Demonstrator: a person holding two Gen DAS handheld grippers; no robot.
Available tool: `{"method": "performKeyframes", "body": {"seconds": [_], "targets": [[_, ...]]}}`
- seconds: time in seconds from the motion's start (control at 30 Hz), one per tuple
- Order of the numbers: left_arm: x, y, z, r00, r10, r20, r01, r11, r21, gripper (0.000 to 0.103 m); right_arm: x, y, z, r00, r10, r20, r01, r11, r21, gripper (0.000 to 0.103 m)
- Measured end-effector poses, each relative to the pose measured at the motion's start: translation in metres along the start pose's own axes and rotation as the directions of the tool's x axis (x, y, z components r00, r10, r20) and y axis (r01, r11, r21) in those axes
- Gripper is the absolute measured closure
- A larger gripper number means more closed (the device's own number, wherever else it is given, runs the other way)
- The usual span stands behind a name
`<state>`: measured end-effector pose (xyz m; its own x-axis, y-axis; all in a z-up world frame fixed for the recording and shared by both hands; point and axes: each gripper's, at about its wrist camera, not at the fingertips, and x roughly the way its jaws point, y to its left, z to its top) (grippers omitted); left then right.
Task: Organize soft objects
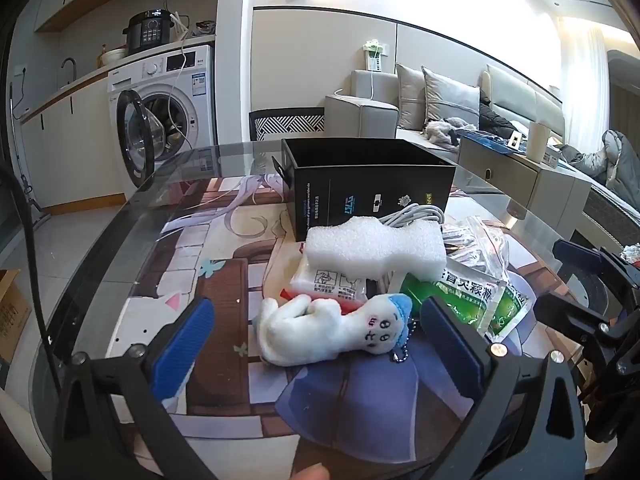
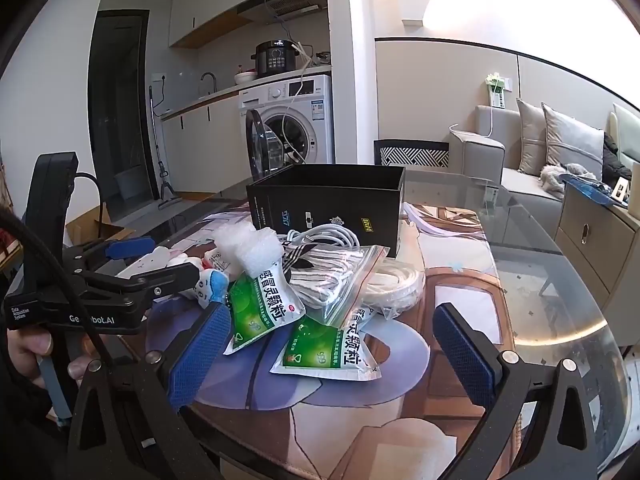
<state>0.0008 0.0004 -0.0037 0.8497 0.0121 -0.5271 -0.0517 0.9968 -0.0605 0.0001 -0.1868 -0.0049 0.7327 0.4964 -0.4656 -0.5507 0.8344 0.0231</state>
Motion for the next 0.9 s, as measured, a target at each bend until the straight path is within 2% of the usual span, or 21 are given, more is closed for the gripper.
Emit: {"method": "performKeyframes", "body": {"seconds": [0.27,0.77,0.9], "targets": [[-0.0002,-0.0002,-0.0002,1.000,0.002,0.000,-0.002,1.000,0.000,0.000,0.0009,-0.0030,0.0002,1.000,0.018,-0.006,-0.018,0.999,0.030,0.000],[0.0041,0.0003,-0.0025,1.000,0.008,-0.016,-0.008,1.000,0.003,0.000,0.0062,-0.0050,-0.0003,1.000,0.004,-0.031,-0.003,0.999,0.037,0.000],[0.0042,0.0001,-0.0025,1.000,0.008,-0.015,-0.008,1.000,0.002,0.000,0.0067,-0.0053,-0.0013,1.000,-0.004,-0.010,0.005,1.000,0.021,0.000]]}}
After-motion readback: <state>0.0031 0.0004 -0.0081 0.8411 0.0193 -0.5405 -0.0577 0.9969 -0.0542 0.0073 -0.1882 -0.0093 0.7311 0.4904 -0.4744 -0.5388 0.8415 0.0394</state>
